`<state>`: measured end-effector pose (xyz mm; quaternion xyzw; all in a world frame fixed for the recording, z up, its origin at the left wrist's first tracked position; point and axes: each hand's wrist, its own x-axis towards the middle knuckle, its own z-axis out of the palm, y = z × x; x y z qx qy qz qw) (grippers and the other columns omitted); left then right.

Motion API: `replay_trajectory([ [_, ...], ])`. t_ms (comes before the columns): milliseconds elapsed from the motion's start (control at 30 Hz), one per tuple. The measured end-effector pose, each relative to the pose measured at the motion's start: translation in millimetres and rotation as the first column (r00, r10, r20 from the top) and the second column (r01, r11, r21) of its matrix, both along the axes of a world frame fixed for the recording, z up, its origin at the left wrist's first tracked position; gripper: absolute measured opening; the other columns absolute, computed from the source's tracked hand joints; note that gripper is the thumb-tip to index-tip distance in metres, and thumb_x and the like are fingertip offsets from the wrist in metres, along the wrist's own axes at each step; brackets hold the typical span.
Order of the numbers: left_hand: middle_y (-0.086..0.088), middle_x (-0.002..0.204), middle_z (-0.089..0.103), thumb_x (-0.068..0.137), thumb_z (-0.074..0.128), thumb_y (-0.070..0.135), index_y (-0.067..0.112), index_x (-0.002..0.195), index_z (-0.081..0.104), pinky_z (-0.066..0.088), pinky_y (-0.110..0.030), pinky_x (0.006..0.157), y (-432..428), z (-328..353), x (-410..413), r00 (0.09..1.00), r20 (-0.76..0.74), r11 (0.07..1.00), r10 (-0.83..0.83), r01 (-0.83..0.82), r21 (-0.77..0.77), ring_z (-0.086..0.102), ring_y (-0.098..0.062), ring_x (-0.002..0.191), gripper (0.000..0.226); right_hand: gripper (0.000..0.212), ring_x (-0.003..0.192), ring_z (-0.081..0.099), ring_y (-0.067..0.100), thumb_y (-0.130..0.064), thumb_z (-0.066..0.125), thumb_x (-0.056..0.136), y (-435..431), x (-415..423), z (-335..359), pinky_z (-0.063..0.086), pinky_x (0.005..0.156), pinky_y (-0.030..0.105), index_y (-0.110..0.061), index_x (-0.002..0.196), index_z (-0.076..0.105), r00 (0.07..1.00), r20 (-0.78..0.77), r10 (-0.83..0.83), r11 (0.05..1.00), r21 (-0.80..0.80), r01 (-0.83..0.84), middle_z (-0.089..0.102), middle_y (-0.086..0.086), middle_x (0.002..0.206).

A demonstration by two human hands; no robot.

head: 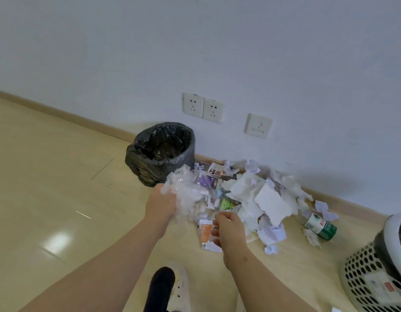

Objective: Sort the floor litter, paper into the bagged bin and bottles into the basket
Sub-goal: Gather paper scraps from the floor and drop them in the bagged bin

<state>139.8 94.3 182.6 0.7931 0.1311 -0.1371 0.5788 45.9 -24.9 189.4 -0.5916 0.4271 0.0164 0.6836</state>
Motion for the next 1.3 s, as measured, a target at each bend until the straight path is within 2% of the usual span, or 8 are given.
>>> replay_trajectory([
  [200, -0.009, 0.082, 0.056, 0.085, 0.043, 0.017, 0.008, 0.109, 0.053, 0.039, -0.027, 0.054, 4, -31, 89, 0.988, 0.118, 0.990, 0.099, -0.110, 0.093, 0.048, -0.021, 0.065, 0.027, 0.011, 0.057, 0.046, 0.014, -0.017, 0.045, 0.096, -4, 84, -20, 0.039, 0.053, 0.025, -0.012, 0.101, 0.054, 0.999, 0.034, 0.022, 0.999, -0.028, -0.022, 0.055, 0.001, 0.074],
  [367, -0.011, 0.109, 0.049, 0.093, 0.043, 0.028, 0.026, 0.126, 0.041, 0.047, -0.045, 0.091, -4, -23, 154, 0.953, 0.244, 0.922, 0.181, -0.251, 0.293, 0.053, -0.033, 0.095, 0.033, 0.012, 0.059, 0.051, 0.012, -0.018, 0.044, 0.097, -17, 128, -41, 0.043, 0.054, 0.023, -0.014, 0.106, 0.052, 0.998, 0.048, 0.045, 0.999, -0.002, -0.045, 0.060, 0.004, 0.087],
  [600, -0.018, 0.127, 0.043, 0.089, 0.047, 0.002, 0.011, 0.123, 0.047, 0.038, -0.037, 0.090, -24, -37, 230, 0.878, 0.477, 0.826, 0.040, -0.298, 0.478, 0.045, -0.036, 0.113, 0.035, 0.010, 0.060, 0.053, 0.015, -0.020, 0.045, 0.098, -39, 161, -90, 0.044, 0.058, 0.026, -0.018, 0.092, 0.053, 1.000, -0.014, 0.012, 1.000, 0.021, -0.012, 0.063, 0.007, 0.082],
  [767, -0.021, 0.126, 0.038, 0.087, 0.048, -0.002, 0.009, 0.122, 0.042, 0.042, -0.039, 0.089, -35, -83, 254, 0.918, 0.395, 0.827, -0.038, -0.193, 0.528, 0.049, -0.039, 0.107, 0.038, 0.009, 0.065, 0.057, 0.016, -0.020, 0.046, 0.097, -45, 178, -122, 0.047, 0.061, 0.027, -0.018, 0.096, 0.054, 0.999, -0.034, 0.013, 1.000, -0.013, -0.014, 0.064, 0.006, 0.083],
  [933, -0.013, 0.126, 0.048, 0.090, 0.056, 0.021, 0.022, 0.146, 0.009, 0.044, -0.036, 0.082, -31, -105, 265, 0.966, 0.180, 0.856, -0.187, 0.071, 0.513, 0.053, -0.030, 0.096, 0.073, 0.011, 0.060, 0.052, 0.014, -0.021, 0.046, 0.098, -41, 176, -137, 0.044, 0.054, 0.023, -0.019, 0.088, 0.052, 0.996, -0.084, 0.026, 1.000, -0.002, -0.026, 0.061, 0.005, 0.079],
  [1133, -0.014, 0.153, 0.026, 0.095, 0.040, 0.039, 0.027, 0.150, 0.015, 0.030, -0.040, 0.108, -30, -93, 276, 0.932, -0.062, 0.773, -0.357, 0.332, 0.540, 0.029, -0.036, 0.136, 0.061, 0.013, 0.059, 0.052, 0.014, -0.024, 0.047, 0.097, -38, 162, -139, 0.043, 0.053, 0.022, -0.013, 0.100, 0.054, 0.992, -0.122, 0.018, 1.000, -0.004, -0.019, 0.060, 0.007, 0.083],
  [1200, -0.014, 0.156, 0.014, 0.095, 0.039, 0.038, 0.028, 0.148, 0.018, 0.019, -0.049, 0.114, -31, -86, 263, 0.930, -0.018, 0.687, -0.367, 0.283, 0.669, 0.013, -0.037, 0.142, 0.058, 0.015, 0.057, 0.052, 0.014, -0.025, 0.047, 0.097, -38, 153, -141, 0.042, 0.054, 0.024, -0.013, 0.103, 0.054, 0.992, -0.125, 0.016, 1.000, -0.020, -0.019, 0.061, 0.007, 0.083],
  [1300, -0.012, 0.153, 0.017, 0.093, 0.046, 0.031, 0.024, 0.140, 0.032, 0.019, -0.051, 0.112, -35, -78, 225, 0.871, 0.267, 0.681, -0.413, 0.101, 0.725, 0.011, -0.034, 0.142, 0.049, 0.014, 0.060, 0.053, 0.016, -0.024, 0.044, 0.098, -36, 136, -143, 0.041, 0.055, 0.026, -0.014, 0.103, 0.053, 0.989, -0.143, 0.026, 0.999, -0.037, -0.032, 0.061, 0.006, 0.082],
])
